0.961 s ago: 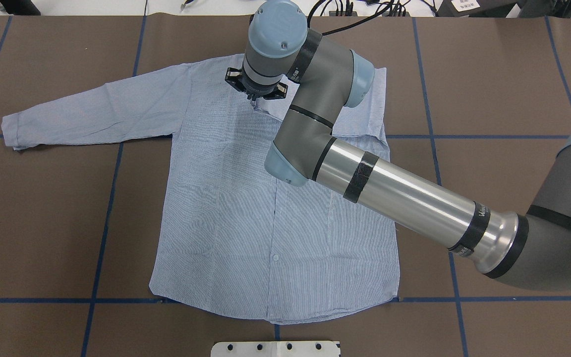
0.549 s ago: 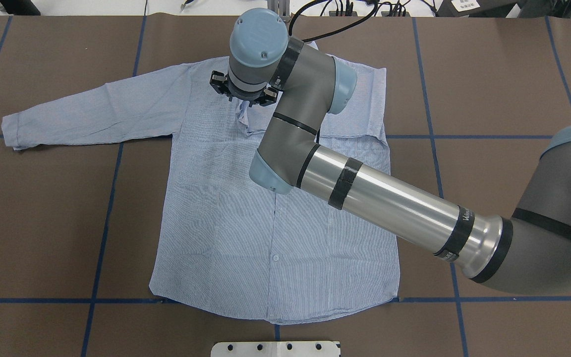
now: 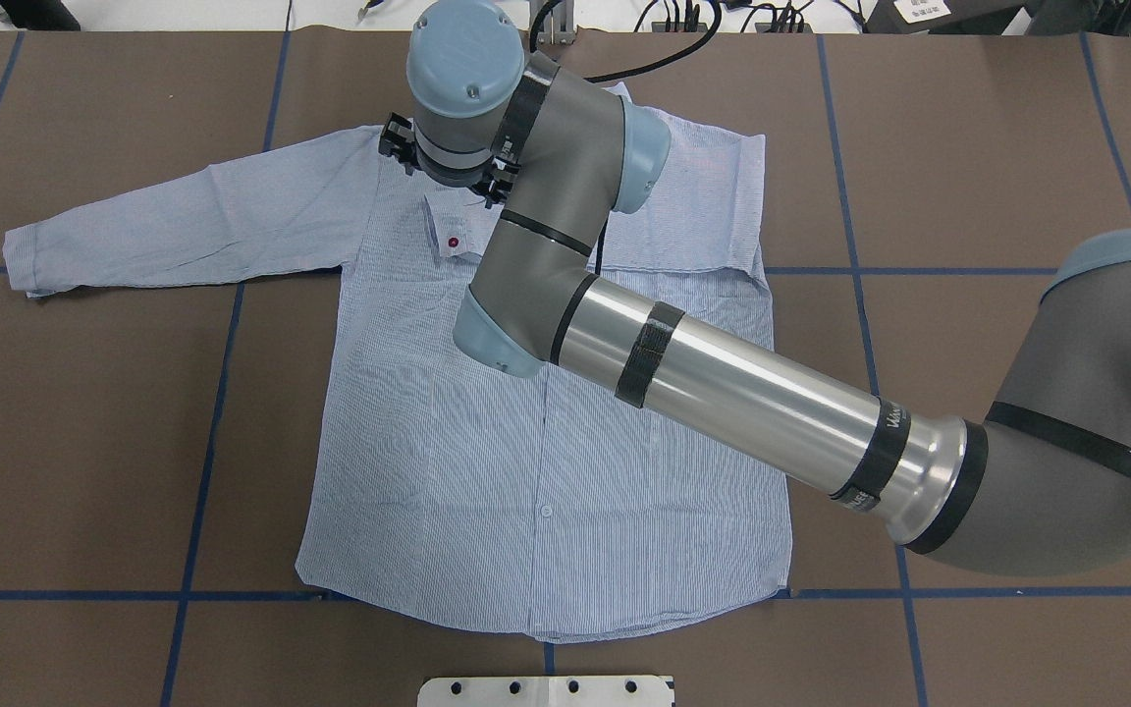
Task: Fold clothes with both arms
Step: 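Release the sleeve on the shirt body and lift the right gripper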
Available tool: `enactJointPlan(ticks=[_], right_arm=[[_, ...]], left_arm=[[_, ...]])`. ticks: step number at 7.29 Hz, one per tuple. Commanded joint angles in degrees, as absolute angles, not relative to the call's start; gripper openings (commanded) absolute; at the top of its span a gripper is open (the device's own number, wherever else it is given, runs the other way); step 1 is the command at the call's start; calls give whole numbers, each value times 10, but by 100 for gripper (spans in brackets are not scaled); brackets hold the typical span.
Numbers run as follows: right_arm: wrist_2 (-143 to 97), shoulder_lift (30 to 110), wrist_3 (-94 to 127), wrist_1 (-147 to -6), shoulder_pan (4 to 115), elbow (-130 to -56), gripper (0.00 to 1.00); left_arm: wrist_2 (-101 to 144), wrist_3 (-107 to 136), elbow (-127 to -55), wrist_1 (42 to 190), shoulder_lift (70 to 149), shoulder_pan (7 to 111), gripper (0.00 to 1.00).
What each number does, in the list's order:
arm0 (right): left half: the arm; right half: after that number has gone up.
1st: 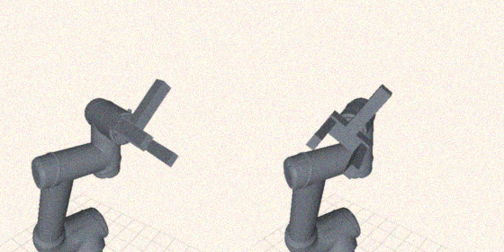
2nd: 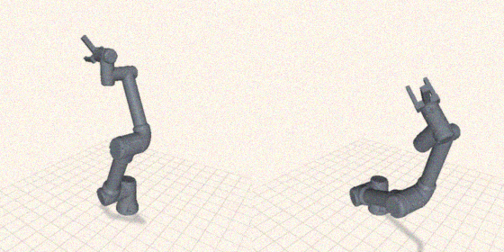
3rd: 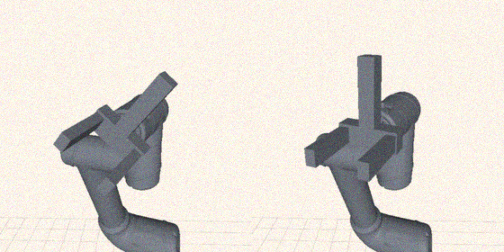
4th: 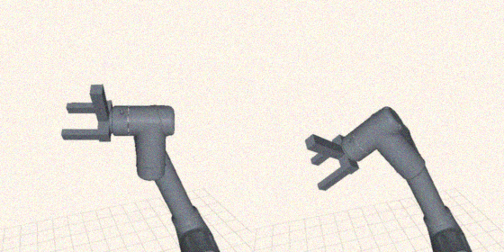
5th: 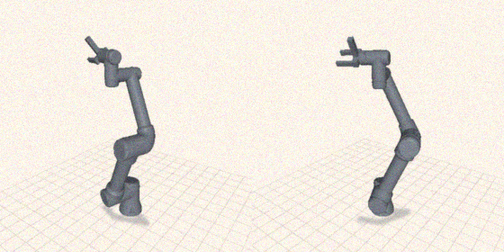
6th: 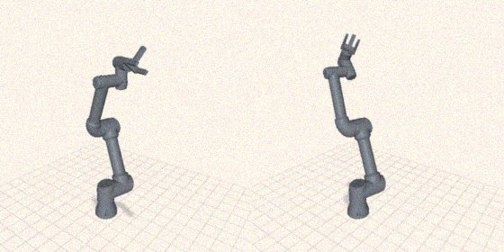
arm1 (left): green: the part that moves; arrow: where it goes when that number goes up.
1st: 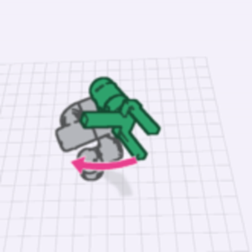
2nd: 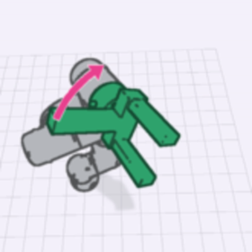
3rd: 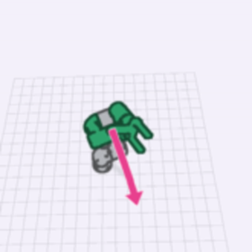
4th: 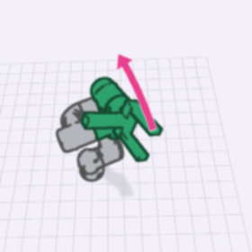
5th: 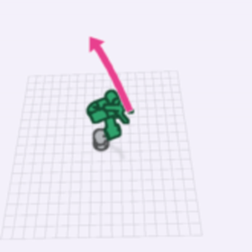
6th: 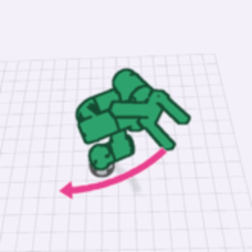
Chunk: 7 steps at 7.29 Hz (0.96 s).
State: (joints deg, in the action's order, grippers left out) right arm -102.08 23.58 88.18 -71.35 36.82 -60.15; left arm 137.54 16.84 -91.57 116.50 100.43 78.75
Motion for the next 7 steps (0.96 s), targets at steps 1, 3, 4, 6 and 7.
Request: enactJointPlan(ticks=[1,3,4,6,7], right_arm=[[-1048,328,866,-766,408,-693,99],[-1091,422,819,-770,444,-768,99],[-1092,455,819,-770,452,-799,99],[-1092,486,818,-770,456,-831,99],[-1092,492,818,-770,457,-834,99]], left_arm=[[1370,220,-841,1207,1012,749,99],[1368,265,-772,1225,1019,738,98],[1368,297,-752,1233,1020,732,91],[1367,340,-682,1317,1030,727,79],[1367,378,-647,1352,1042,721,72]])
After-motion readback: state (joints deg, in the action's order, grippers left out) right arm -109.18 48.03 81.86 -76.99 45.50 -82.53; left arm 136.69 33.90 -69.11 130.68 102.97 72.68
